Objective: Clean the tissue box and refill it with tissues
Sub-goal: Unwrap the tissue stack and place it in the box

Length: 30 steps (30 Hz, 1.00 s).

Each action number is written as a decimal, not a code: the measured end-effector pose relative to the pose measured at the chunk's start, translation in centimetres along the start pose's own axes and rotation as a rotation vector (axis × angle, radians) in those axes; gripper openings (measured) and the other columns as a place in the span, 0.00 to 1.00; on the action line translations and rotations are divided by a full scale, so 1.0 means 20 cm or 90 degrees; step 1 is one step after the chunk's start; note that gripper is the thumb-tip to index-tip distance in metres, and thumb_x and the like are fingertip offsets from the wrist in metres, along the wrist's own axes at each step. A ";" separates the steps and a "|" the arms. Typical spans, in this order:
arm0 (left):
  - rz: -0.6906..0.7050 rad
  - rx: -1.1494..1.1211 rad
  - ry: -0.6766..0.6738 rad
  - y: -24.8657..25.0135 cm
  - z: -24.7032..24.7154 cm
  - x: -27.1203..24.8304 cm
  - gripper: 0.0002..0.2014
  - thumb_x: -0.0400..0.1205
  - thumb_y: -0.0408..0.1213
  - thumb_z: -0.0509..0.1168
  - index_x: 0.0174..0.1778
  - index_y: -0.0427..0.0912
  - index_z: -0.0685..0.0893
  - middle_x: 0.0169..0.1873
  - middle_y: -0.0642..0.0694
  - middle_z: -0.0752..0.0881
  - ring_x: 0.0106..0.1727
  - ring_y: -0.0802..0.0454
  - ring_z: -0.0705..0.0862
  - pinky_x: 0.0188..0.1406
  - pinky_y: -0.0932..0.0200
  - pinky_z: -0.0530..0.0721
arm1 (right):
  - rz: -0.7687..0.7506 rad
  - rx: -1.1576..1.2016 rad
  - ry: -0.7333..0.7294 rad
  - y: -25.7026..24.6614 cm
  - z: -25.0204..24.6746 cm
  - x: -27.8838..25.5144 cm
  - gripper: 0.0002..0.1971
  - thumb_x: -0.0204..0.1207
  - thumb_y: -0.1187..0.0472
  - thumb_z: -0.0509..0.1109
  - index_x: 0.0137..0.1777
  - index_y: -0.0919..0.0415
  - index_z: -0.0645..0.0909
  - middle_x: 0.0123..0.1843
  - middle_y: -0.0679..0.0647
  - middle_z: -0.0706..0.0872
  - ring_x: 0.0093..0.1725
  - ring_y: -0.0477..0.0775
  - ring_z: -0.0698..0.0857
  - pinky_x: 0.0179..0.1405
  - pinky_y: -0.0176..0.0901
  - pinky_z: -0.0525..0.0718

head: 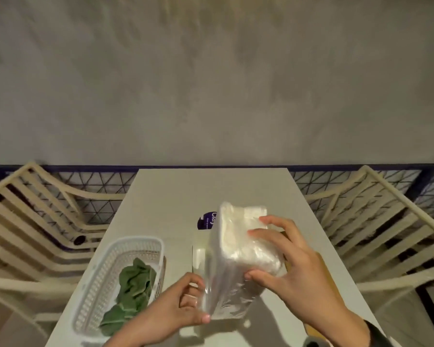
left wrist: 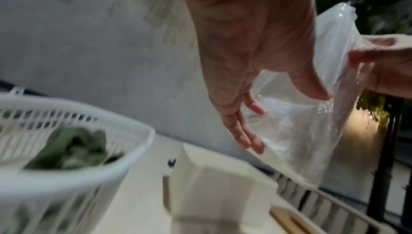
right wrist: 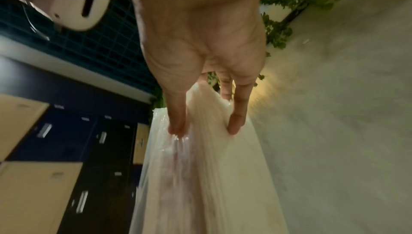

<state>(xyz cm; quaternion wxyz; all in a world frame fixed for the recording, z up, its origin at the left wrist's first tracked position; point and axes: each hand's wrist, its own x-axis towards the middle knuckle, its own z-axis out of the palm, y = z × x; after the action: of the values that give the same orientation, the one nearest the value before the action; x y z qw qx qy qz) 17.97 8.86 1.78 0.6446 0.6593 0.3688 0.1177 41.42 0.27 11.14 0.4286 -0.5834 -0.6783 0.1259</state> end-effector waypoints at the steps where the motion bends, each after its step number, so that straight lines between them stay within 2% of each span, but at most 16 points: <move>1: -0.019 0.006 -0.033 -0.06 0.06 0.02 0.33 0.61 0.49 0.81 0.59 0.45 0.75 0.44 0.44 0.79 0.42 0.56 0.78 0.50 0.60 0.79 | 0.020 -0.017 -0.023 0.05 0.03 -0.05 0.28 0.58 0.54 0.84 0.57 0.39 0.77 0.66 0.29 0.67 0.59 0.32 0.74 0.47 0.17 0.73; 3: -0.052 0.051 -0.076 -0.16 0.16 0.06 0.30 0.66 0.55 0.76 0.59 0.47 0.76 0.52 0.43 0.83 0.49 0.59 0.82 0.58 0.61 0.80 | 0.073 -0.038 -0.082 0.16 0.12 -0.14 0.27 0.60 0.53 0.82 0.58 0.39 0.77 0.67 0.25 0.62 0.56 0.34 0.76 0.48 0.17 0.72; 5: -0.058 0.158 -0.051 -0.25 0.20 0.09 0.14 0.74 0.51 0.70 0.55 0.56 0.80 0.56 0.52 0.86 0.54 0.63 0.84 0.63 0.60 0.80 | 0.112 -0.053 -0.142 0.25 0.22 -0.23 0.26 0.62 0.53 0.81 0.59 0.41 0.77 0.66 0.24 0.58 0.57 0.38 0.77 0.52 0.16 0.71; 6: -0.063 0.210 0.004 -0.26 0.21 0.10 0.07 0.78 0.47 0.66 0.51 0.60 0.82 0.54 0.55 0.87 0.55 0.62 0.85 0.63 0.57 0.80 | 0.116 -0.058 -0.164 0.28 0.26 -0.27 0.26 0.63 0.51 0.80 0.60 0.43 0.77 0.66 0.25 0.58 0.59 0.41 0.76 0.54 0.18 0.73; 8: -0.036 0.229 0.205 -0.22 0.20 0.11 0.09 0.82 0.40 0.61 0.43 0.62 0.81 0.48 0.53 0.89 0.50 0.59 0.87 0.56 0.58 0.83 | 0.106 -0.078 -0.201 0.28 0.28 -0.30 0.27 0.63 0.44 0.78 0.62 0.43 0.75 0.64 0.30 0.60 0.63 0.44 0.72 0.57 0.31 0.79; 9: -0.001 0.198 0.301 -0.17 0.20 0.10 0.08 0.82 0.40 0.62 0.43 0.60 0.81 0.48 0.51 0.88 0.49 0.61 0.87 0.52 0.62 0.84 | 0.107 -0.088 -0.220 0.27 0.26 -0.29 0.28 0.62 0.38 0.75 0.61 0.43 0.76 0.63 0.33 0.62 0.63 0.42 0.70 0.57 0.36 0.79; 10: 0.043 0.172 0.352 -0.12 0.19 0.10 0.05 0.81 0.42 0.64 0.50 0.57 0.81 0.52 0.51 0.87 0.51 0.64 0.86 0.52 0.65 0.83 | 0.112 -0.093 -0.234 0.25 0.24 -0.27 0.29 0.60 0.32 0.71 0.59 0.42 0.78 0.62 0.35 0.65 0.63 0.41 0.68 0.58 0.38 0.77; 11: 0.072 0.166 0.339 -0.07 0.19 0.09 0.15 0.78 0.44 0.67 0.60 0.54 0.78 0.58 0.52 0.83 0.56 0.65 0.83 0.58 0.64 0.81 | 0.116 -0.095 -0.235 0.24 0.22 -0.24 0.30 0.59 0.28 0.67 0.57 0.42 0.80 0.59 0.36 0.69 0.61 0.41 0.68 0.58 0.39 0.75; 13: 0.070 0.173 0.180 0.00 0.22 0.08 0.41 0.68 0.48 0.75 0.76 0.55 0.63 0.70 0.56 0.71 0.70 0.61 0.71 0.72 0.60 0.69 | 0.120 -0.119 -0.208 0.23 0.20 -0.17 0.25 0.65 0.31 0.64 0.58 0.42 0.80 0.52 0.38 0.74 0.56 0.44 0.70 0.58 0.44 0.71; 14: 0.054 0.188 0.119 0.03 0.24 0.08 0.52 0.62 0.50 0.79 0.79 0.58 0.55 0.73 0.58 0.65 0.73 0.60 0.65 0.76 0.57 0.64 | 0.123 -0.152 -0.207 0.23 0.20 -0.14 0.21 0.71 0.37 0.66 0.61 0.43 0.78 0.50 0.40 0.76 0.56 0.46 0.72 0.57 0.45 0.70; 16: 0.060 0.194 0.083 0.05 0.28 0.10 0.63 0.55 0.54 0.81 0.80 0.62 0.46 0.76 0.61 0.58 0.77 0.60 0.59 0.78 0.57 0.60 | 0.155 -0.229 -0.227 0.22 0.22 -0.09 0.20 0.75 0.44 0.66 0.66 0.45 0.74 0.52 0.45 0.78 0.58 0.51 0.74 0.54 0.47 0.66; 18: 0.070 0.211 0.113 0.05 0.31 0.12 0.65 0.54 0.54 0.81 0.80 0.61 0.43 0.74 0.64 0.58 0.76 0.61 0.60 0.76 0.60 0.61 | 0.195 -0.284 -0.235 0.20 0.25 -0.06 0.20 0.74 0.43 0.67 0.65 0.47 0.76 0.55 0.49 0.78 0.60 0.54 0.73 0.53 0.49 0.65; 21: 0.079 0.212 0.172 0.02 0.33 0.13 0.63 0.53 0.54 0.80 0.79 0.64 0.44 0.72 0.61 0.68 0.70 0.56 0.73 0.71 0.55 0.75 | 0.220 -0.286 -0.222 0.18 0.28 -0.05 0.18 0.72 0.46 0.70 0.59 0.51 0.81 0.56 0.50 0.77 0.60 0.53 0.72 0.54 0.48 0.66; 25: 0.132 0.193 0.213 0.01 0.33 0.10 0.61 0.53 0.52 0.80 0.76 0.71 0.46 0.66 0.56 0.75 0.63 0.54 0.79 0.63 0.52 0.81 | 0.179 -0.203 -0.211 0.16 0.30 -0.03 0.03 0.75 0.65 0.68 0.42 0.60 0.83 0.45 0.51 0.81 0.51 0.53 0.77 0.47 0.43 0.75; 28: 0.145 0.218 0.225 0.02 0.32 0.10 0.60 0.54 0.54 0.80 0.75 0.71 0.47 0.69 0.56 0.72 0.65 0.53 0.77 0.64 0.50 0.80 | 0.240 -0.074 -0.134 0.17 0.27 0.00 0.13 0.75 0.73 0.63 0.35 0.58 0.82 0.36 0.47 0.82 0.39 0.46 0.79 0.34 0.29 0.73; 30: 0.134 0.231 0.220 0.02 0.31 0.11 0.60 0.54 0.55 0.80 0.75 0.70 0.46 0.71 0.56 0.70 0.66 0.53 0.76 0.65 0.50 0.80 | 0.288 -0.006 -0.147 0.17 0.26 0.01 0.11 0.77 0.71 0.63 0.39 0.59 0.82 0.37 0.49 0.84 0.40 0.48 0.81 0.34 0.27 0.74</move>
<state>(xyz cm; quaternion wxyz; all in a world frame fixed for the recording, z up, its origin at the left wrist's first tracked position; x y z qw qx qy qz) 23.51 5.50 0.52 0.4272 0.7691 0.4177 0.2268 39.96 3.27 5.78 0.3066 -0.7040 -0.5757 0.2810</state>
